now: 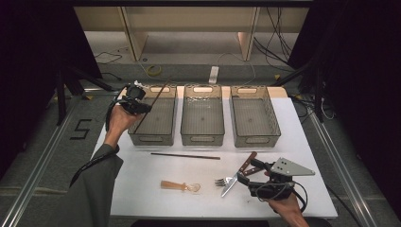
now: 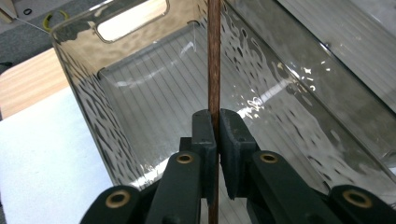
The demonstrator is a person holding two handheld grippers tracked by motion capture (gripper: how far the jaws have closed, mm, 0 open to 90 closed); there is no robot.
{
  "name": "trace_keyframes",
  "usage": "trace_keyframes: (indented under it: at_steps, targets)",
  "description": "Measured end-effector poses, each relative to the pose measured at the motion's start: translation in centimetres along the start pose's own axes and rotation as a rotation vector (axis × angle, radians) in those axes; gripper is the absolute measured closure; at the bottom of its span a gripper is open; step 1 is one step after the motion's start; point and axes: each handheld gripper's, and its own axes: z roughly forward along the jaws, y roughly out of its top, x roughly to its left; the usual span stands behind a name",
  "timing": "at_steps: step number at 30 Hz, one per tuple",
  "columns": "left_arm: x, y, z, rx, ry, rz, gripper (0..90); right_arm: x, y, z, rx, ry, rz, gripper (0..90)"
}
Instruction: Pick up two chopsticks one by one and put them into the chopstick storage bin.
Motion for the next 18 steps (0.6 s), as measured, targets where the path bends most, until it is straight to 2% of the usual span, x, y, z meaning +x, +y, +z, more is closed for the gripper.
trace_keyframes:
  at_steps: [3,5,7,8,12,16,18]
  targets:
    - [-0.1,-0.1,0.2,0.008,-0.009,-0.005,81.3,0.0,0.0,0.0,0.001,0.001,0.001,25.2]
    - [-0.2,-0.1,0.4,0.023,-0.018,-0.009,70.2,0.0,0.0,0.0,0.003,0.002,0.001,25.2]
    - [-0.4,0.0,0.4,0.015,-0.008,-0.031,58.7,0.0,0.0,0.0,0.002,0.003,0.0,25.2]
    - [-0.6,0.0,0.3,0.008,-0.016,-0.042,58.7,0.0,0.0,0.0,0.002,0.003,0.0,25.2]
    - [-1.9,0.1,-0.1,0.011,-0.045,-0.026,39.6,0.0,0.0,0.0,-0.002,0.003,-0.001,25.2]
    - [-3.6,-0.1,-0.9,-0.036,-0.105,-0.012,37.0,0.0,0.0,-0.1,-0.001,0.002,-0.005,25.2]
    - [-4.3,-0.2,-1.4,-0.049,-0.13,0.013,36.1,0.0,0.0,-0.1,-0.001,0.002,-0.002,25.2]
